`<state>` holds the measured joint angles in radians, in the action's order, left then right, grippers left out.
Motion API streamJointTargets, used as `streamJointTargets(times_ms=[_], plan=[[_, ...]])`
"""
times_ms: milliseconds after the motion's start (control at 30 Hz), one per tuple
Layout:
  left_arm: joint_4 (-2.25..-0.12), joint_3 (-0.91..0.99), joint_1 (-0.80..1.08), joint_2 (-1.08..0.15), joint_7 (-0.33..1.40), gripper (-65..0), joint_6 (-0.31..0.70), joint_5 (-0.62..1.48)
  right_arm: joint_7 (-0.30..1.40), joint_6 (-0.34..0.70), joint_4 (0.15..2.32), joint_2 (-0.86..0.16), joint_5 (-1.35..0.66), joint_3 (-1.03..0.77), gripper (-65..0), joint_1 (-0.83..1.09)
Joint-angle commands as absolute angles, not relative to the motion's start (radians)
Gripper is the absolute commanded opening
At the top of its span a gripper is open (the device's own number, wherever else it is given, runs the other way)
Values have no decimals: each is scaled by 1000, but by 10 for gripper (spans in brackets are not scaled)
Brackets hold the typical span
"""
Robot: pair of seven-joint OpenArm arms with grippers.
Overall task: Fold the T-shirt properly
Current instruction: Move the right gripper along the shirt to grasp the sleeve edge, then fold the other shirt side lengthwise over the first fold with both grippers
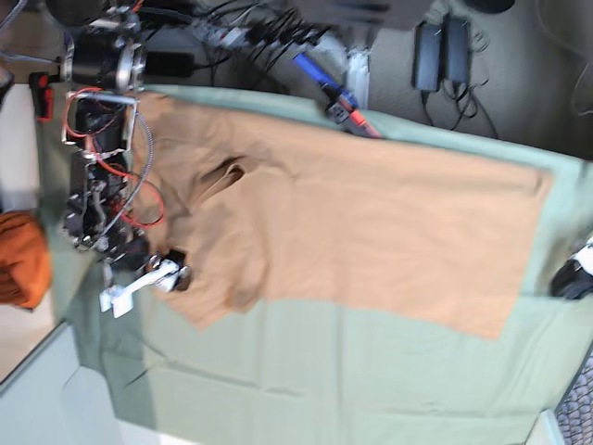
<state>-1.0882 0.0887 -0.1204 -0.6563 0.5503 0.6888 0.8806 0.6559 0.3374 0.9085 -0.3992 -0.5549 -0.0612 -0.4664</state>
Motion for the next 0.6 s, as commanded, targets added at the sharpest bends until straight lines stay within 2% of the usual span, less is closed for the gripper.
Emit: streamJointTargets(times_ms=[0, 267, 567], plan=[[-1054, 65, -185, -663, 515, -332, 698, 872, 664, 443, 920, -413, -557, -64, -205, -489], [-611, -90, -471, -527, 363, -332, 698, 713, 682, 443, 920, -413, -557, -64, -205, -485], [-582, -91, -507, -479, 431, -332, 698, 752, 685, 443, 920, -413, -557, -64, -205, -484]])
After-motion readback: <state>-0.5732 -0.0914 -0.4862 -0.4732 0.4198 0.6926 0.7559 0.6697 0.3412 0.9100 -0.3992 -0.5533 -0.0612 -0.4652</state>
